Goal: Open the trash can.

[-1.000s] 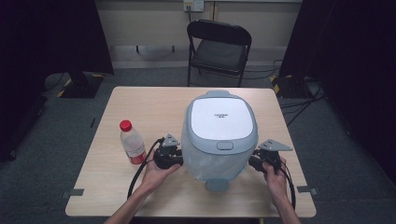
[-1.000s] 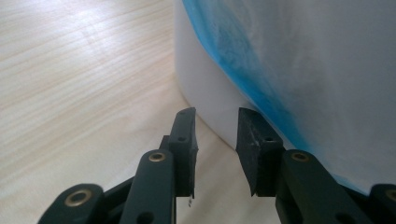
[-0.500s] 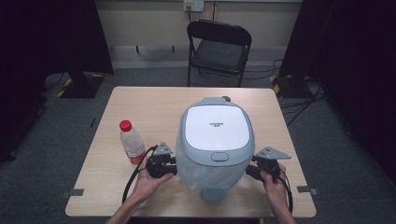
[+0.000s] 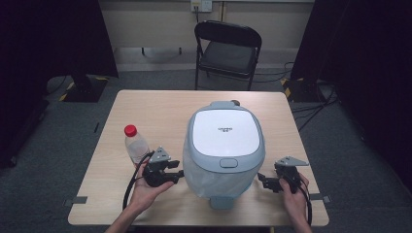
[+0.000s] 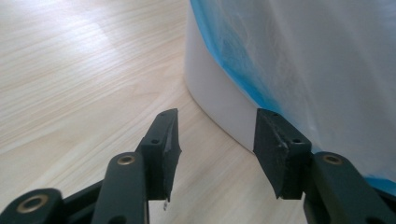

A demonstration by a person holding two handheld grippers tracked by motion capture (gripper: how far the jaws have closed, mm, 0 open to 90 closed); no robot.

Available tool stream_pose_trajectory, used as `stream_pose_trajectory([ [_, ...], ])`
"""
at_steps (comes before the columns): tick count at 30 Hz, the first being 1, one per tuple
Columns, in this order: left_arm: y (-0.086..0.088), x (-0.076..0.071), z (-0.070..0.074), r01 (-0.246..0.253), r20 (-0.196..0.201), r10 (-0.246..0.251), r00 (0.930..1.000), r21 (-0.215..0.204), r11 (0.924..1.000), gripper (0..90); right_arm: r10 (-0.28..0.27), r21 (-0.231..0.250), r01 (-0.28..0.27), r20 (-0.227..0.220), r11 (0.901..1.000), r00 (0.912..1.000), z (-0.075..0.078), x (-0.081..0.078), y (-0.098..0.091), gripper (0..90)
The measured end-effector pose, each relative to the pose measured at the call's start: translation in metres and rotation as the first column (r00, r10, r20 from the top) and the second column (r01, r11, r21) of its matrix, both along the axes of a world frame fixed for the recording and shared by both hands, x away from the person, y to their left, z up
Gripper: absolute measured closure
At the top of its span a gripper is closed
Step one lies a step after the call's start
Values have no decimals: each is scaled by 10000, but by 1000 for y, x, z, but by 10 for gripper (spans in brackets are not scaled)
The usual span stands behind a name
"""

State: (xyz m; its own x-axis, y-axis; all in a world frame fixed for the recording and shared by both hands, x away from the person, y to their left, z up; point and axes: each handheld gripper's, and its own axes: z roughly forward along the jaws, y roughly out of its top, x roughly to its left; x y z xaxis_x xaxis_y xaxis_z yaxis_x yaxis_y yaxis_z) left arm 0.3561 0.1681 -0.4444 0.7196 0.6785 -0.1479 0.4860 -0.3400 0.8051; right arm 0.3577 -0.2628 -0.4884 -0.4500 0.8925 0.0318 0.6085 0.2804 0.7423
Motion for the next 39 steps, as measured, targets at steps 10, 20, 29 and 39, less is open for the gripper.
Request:
stream_pose_trajectory([
  [10,25,-17,53,686,700,-599,9957,-1288,9893,435,62,-450,-55,146,9990,9999,-12,-5,-2,138],
  [20,38,-23,106,1024,1692,-586,9838,-2628,9594,415,108,-462,-102,144,9989,9998,-12,-4,-2,134],
  [29,18,-27,155,2105,2705,-1378,9528,-2614,9420,576,108,-464,-101,148,9989,9998,-12,-4,-2,134],
  [39,-52,-31,168,3967,2415,-3429,9078,-2289,8890,886,89,-465,-82,147,9989,9999,-12,-4,-2,133],
])
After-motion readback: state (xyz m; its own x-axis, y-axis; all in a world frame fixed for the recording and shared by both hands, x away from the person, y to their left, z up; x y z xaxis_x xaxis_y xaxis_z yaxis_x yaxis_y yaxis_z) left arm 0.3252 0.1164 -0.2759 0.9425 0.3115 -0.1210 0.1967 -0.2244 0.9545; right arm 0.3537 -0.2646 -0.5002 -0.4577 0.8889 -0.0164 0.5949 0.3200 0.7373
